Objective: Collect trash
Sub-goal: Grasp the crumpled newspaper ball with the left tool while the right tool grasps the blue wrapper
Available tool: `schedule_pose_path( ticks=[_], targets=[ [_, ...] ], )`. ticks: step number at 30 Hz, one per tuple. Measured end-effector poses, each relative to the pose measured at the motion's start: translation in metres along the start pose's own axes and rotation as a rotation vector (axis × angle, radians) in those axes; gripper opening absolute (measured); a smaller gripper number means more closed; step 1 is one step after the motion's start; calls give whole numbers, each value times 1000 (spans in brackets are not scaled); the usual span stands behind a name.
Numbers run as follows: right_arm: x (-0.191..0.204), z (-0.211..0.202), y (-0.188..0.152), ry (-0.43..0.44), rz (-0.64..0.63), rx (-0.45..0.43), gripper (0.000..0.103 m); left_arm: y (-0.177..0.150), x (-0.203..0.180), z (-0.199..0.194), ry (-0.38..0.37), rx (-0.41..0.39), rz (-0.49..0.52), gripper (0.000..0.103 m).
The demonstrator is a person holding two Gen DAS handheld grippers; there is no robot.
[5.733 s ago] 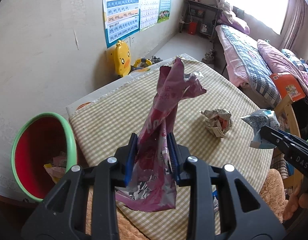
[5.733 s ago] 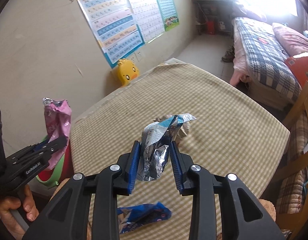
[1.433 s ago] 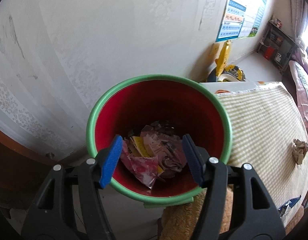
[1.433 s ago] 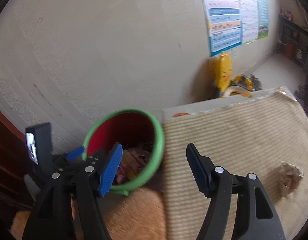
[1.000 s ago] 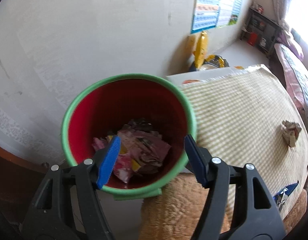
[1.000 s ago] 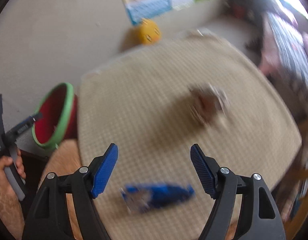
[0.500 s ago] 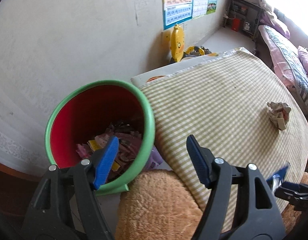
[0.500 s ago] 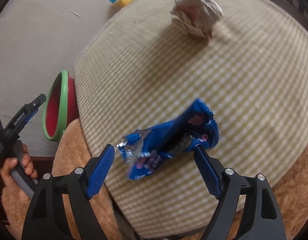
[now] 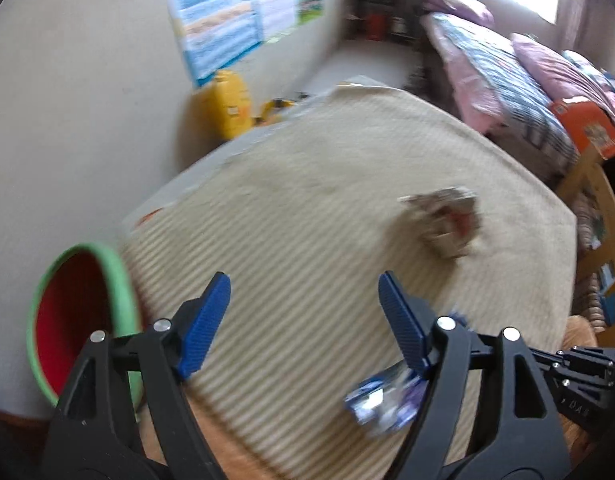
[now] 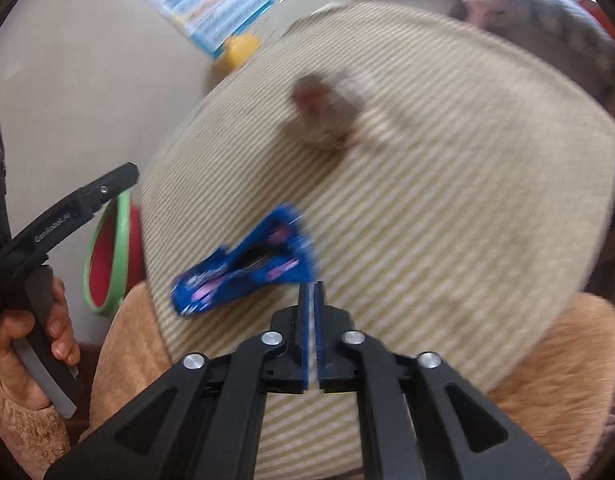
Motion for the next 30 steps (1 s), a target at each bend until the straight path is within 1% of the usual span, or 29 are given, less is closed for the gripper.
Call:
schedule_pose_path(
  ticks=[2,3,4,5,7,9,10,14,16,17,18,19,21,23,24,26,28,30],
  targets=[
    [-21,-1,1,-20,44,-15,19,11,-22,17,-31,21,30,75],
    [-29,-1,0,-17,70,-16,30,15,-31,25,-44,26,44,77],
    [-37,0,-2,-6,100,-11,36,22,-44,35,-63,31,65,80],
    [-41,1,-3,4,117,-6,36,27,-58,48,-75,43,92,81],
    [-45,2,-4,22,131,-2,37,31,-73,68,-77,77,126,81],
    [-45,1,-2,28,128,-6,44,33,-82,85,-76,101,138,81],
    [-43,1,-3,32,124,-11,47,35,-85,96,-68,118,139,82],
    [-38,3,-3,46,114,-13,52,37,-88,129,-51,181,114,82],
    [-39,5,-4,55,120,-11,54,34,-87,140,-51,212,99,81],
    [-40,5,-4,58,125,-9,54,32,-87,145,-63,228,87,78],
    [-41,6,-5,62,130,-8,54,29,-88,147,-77,234,78,64],
    [-41,5,-5,63,132,-7,54,26,-92,149,-113,243,59,52],
    [-42,6,-6,64,132,-1,54,26,-95,147,-134,240,51,42],
    [-41,8,-7,63,122,10,60,26,-97,138,-123,217,84,38],
    [-39,9,-7,59,110,13,61,27,-96,132,-124,204,92,36],
    [-34,10,-8,46,84,11,62,30,-92,115,-122,168,98,36],
    [-28,10,-8,35,53,10,70,34,-81,94,-115,126,85,36],
    [-21,10,-9,27,14,8,73,36,-64,74,-100,92,62,36]
  ],
)
Point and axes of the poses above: each gripper's, at about its wrist camera, not at the fingertips, and z roughly the way its jaws point, x to its left, y to its top, the point moved 10 cm from there along z, roughly the way its jaws point, and after that the axes turned 15 degrees about -y, right-handed, at the moved point
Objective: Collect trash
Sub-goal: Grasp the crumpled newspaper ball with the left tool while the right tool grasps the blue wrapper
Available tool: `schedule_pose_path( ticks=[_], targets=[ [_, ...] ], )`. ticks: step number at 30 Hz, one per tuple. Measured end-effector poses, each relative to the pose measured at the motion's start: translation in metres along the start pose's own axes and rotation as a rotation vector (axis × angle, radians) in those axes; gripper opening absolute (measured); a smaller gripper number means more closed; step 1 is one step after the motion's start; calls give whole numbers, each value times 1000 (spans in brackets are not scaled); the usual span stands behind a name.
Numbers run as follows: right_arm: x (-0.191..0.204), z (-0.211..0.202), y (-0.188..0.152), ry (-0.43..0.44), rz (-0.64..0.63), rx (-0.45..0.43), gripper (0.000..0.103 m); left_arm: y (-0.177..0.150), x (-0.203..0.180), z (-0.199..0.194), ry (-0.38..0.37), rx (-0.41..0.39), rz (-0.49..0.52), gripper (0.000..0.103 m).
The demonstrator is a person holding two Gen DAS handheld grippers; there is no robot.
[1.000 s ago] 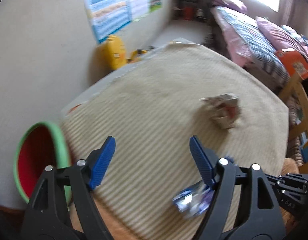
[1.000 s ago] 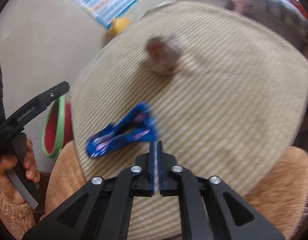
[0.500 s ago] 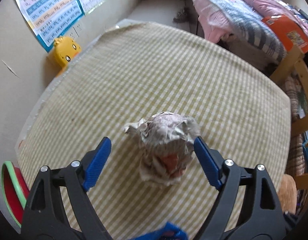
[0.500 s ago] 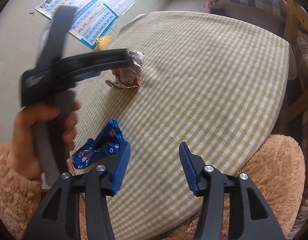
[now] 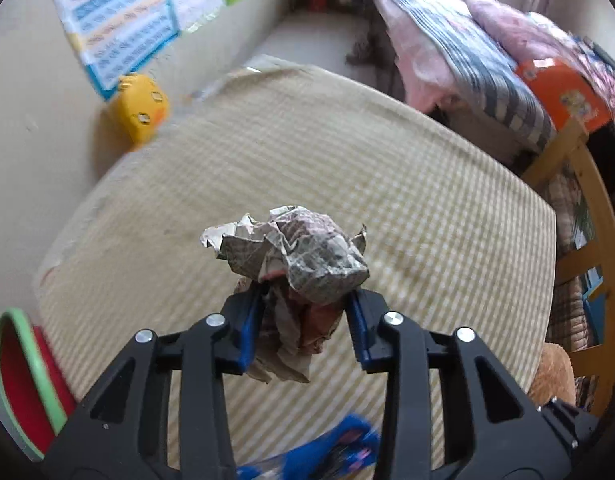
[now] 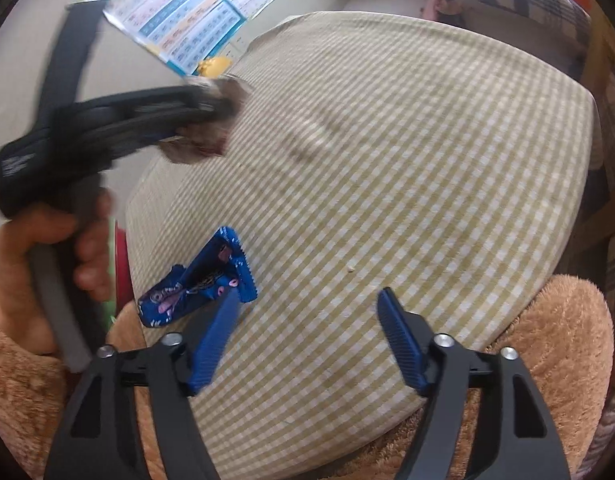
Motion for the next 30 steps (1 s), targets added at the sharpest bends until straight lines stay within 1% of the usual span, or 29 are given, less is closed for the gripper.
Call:
schedule_pose_path(
  ticks=[2,3,5,7,10,11,12,14,16,19,21,22,23,24,27,28,30],
  targets=[
    [13,-2,-1,-1,-72,-3,77,-2,20,-24,25,-36,-28,36],
    [23,-4,0,1,-130,-14,78,-8,33,-38,41,-54,-50,36],
    [38,-6,3,2,-229,-35,81,-18,51,-55,64,-68,-83,37],
    [59,-8,9,-14,-378,-79,86,-38,73,-74,88,-79,-143,37],
    [89,-5,16,-40,-596,-107,87,-61,95,-92,101,-82,-214,37],
    [96,-4,15,-40,-650,-110,87,-67,100,-96,106,-84,-227,37],
    [109,-1,13,-40,-737,-109,87,-73,105,-101,114,-86,-236,37],
    [124,7,7,-42,-862,-96,87,-85,114,-108,133,-85,-248,38],
    [138,18,-7,-57,-1024,-78,87,-93,120,-113,134,-88,-266,38],
    [146,39,-17,-93,-1163,-36,87,-98,127,-118,126,-100,-282,38],
    [147,49,-21,-95,-1193,4,81,-98,129,-122,122,-113,-286,38],
    [148,54,-22,-97,-1190,29,70,-98,130,-124,122,-119,-286,38],
    [149,57,-23,-101,-1180,46,61,-98,130,-126,124,-125,-283,38],
    [149,60,-22,-106,-1163,61,43,-98,131,-127,126,-130,-281,38],
    [152,63,-13,-97,-1043,74,38,-100,135,-130,124,-140,-290,38],
    [152,64,-9,-81,-973,93,36,-100,135,-129,122,-141,-293,38],
    [149,66,0,-63,-832,127,34,-102,136,-129,120,-141,-297,38]
  ],
)
Point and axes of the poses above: each gripper's, at about its wrist camera, not at the fingertips, and z roughly the way its jaws point, x to its left, y to its top, the point moved 10 cm from there along z, roughly the way its jaws point, and after that the axes turned 15 degrees about -y, right-handed, at the moved point
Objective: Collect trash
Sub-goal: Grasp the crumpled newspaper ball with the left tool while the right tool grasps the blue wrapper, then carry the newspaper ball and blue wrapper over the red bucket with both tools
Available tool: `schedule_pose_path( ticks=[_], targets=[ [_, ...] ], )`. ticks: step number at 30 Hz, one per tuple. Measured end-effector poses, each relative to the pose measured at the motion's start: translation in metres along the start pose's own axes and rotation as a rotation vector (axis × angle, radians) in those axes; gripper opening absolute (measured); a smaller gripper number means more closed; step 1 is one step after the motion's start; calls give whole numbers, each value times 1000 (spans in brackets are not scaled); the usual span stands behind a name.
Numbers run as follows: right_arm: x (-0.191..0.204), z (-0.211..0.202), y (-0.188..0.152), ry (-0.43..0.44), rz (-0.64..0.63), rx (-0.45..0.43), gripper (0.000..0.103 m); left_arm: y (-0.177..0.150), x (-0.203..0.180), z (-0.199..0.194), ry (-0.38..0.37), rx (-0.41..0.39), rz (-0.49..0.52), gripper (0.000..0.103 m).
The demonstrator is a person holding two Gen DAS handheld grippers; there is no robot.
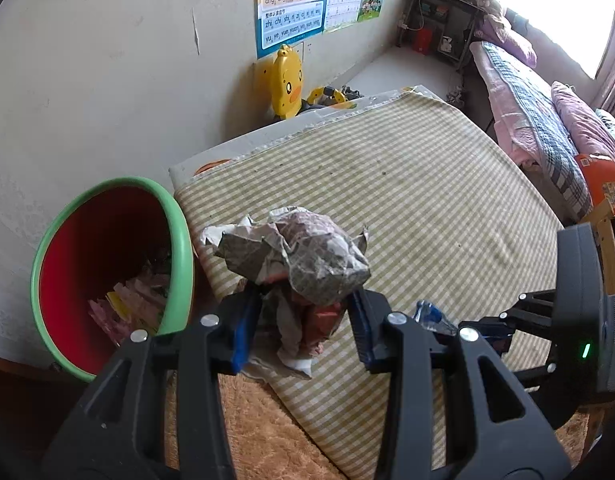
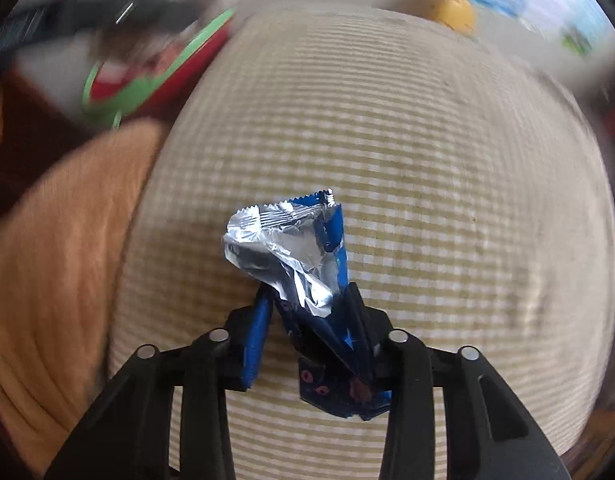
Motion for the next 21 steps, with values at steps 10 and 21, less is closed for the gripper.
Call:
schedule_pose_path(
  ticks=[10,21],
  targets=[
    [-20,-28,2,37,260,-74,33,4,5,-9,16,-33,2,38],
    [-21,-74,-3,5,379,-187,33,14,5,-23,25,-86,9,39]
  ],
)
Point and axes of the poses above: each gripper's, at about its wrist camera, not at the fingertips, and z roughly the way its jaws point, x to its left, y to its top, the point moved 10 cm from there along z, roughly the way its jaws point, and after that the axes turned 15 degrees about -y, right-handed, at the moved point
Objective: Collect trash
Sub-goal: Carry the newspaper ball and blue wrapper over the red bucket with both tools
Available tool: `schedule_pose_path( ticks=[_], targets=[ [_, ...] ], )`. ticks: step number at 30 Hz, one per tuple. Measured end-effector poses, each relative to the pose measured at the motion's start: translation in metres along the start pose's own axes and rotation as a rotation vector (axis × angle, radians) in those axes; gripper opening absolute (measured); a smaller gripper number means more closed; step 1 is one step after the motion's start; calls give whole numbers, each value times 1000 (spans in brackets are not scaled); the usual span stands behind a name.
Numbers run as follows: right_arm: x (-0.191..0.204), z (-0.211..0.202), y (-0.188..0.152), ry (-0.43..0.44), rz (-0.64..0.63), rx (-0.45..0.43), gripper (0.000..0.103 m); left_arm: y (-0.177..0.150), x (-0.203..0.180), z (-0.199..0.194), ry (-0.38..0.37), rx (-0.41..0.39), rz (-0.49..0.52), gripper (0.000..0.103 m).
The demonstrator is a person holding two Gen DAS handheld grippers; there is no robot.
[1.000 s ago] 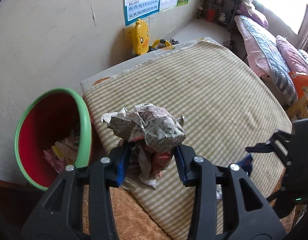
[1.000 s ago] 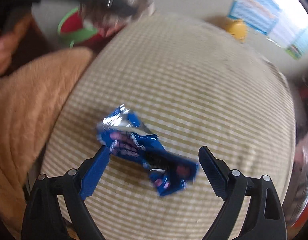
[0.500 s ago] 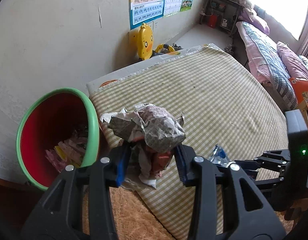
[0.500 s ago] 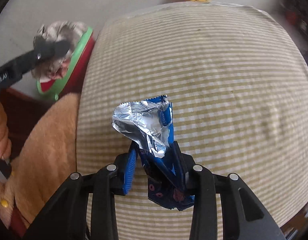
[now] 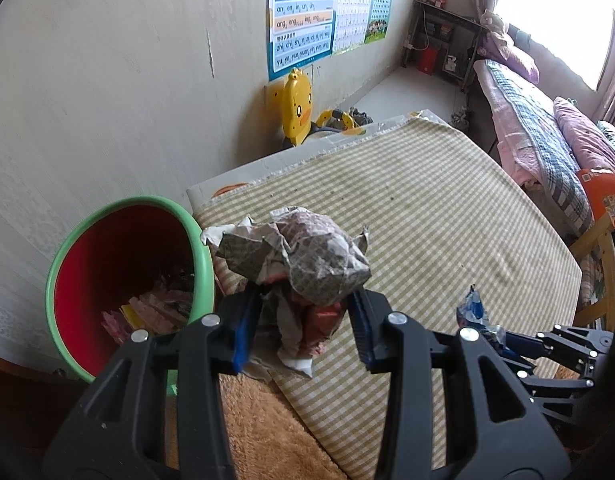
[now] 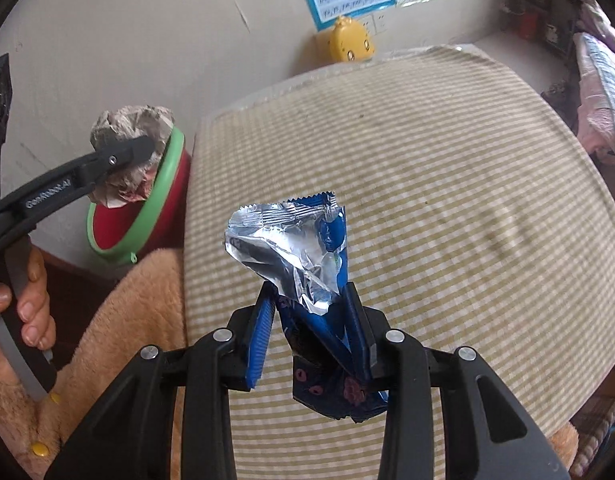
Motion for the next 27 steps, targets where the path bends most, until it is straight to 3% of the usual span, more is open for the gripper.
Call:
schedule_pose_path(
  ticks=[14,27],
  targets=[
    [25,-22,31,17,48,-87,34,9,12,-19,24,-58,-3,39],
    [85,-30,68,66,-30,-139,34,6,63,-35,84,-91,-74,39]
  ],
)
Point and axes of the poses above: each gripper's, at about its wrist camera, not at the fingertips, and z roughly the way its jaws point, x to its left, y to its top, the point moved 10 cm from there along z, roughly the way its jaws point, and after that the axes turned 15 degrees about -y, right-handed, at the moved point
